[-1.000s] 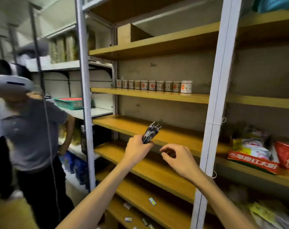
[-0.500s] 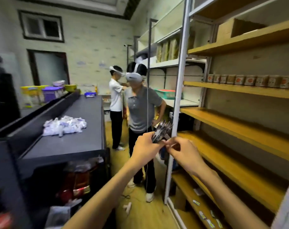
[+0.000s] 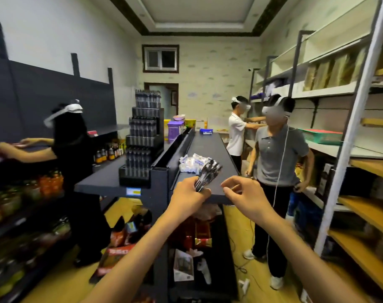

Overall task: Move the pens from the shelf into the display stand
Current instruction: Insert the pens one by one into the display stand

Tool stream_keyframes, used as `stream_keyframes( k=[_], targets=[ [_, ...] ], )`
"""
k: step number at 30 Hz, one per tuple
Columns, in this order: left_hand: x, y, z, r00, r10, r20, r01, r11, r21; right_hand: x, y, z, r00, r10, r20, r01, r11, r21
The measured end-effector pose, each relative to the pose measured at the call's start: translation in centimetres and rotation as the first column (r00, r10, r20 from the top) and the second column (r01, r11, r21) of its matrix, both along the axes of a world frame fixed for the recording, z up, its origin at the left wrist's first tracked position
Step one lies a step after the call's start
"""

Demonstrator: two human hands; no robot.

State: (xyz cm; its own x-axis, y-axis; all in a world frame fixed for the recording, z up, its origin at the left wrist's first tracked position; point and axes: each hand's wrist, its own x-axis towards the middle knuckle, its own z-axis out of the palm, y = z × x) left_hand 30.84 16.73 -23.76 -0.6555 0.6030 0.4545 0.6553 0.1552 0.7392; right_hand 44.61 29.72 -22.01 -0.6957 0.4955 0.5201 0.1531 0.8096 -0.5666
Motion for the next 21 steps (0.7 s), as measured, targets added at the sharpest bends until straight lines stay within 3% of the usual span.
stream_keyframes(
  k=[6, 11, 21],
  targets=[
    [-8.9, -11.0, -0.6, 0.996, 0.071, -0.054, -0.074, 0.996, -0.041, -9.4, -9.8, -0.6, 0.998, 0.06, -0.028, -0.06, 0.998, -0.016],
    [-14.8, -17.4, -1.2, 0.999, 0.037, 0.001, -0.037, 0.998, -0.044, -15.7, -15.6, -0.9, 0.994, 0.085, -0.065, -0.089, 0.994, -0.063],
    [-22.3, -21.0, -1.8, 0.989, -0.103, 0.101, 0.097, 0.993, 0.064, -23.5, -19.2, -0.4, 0.989, 0.138, -0.051, -0.144, 0.978, -0.147]
  ],
)
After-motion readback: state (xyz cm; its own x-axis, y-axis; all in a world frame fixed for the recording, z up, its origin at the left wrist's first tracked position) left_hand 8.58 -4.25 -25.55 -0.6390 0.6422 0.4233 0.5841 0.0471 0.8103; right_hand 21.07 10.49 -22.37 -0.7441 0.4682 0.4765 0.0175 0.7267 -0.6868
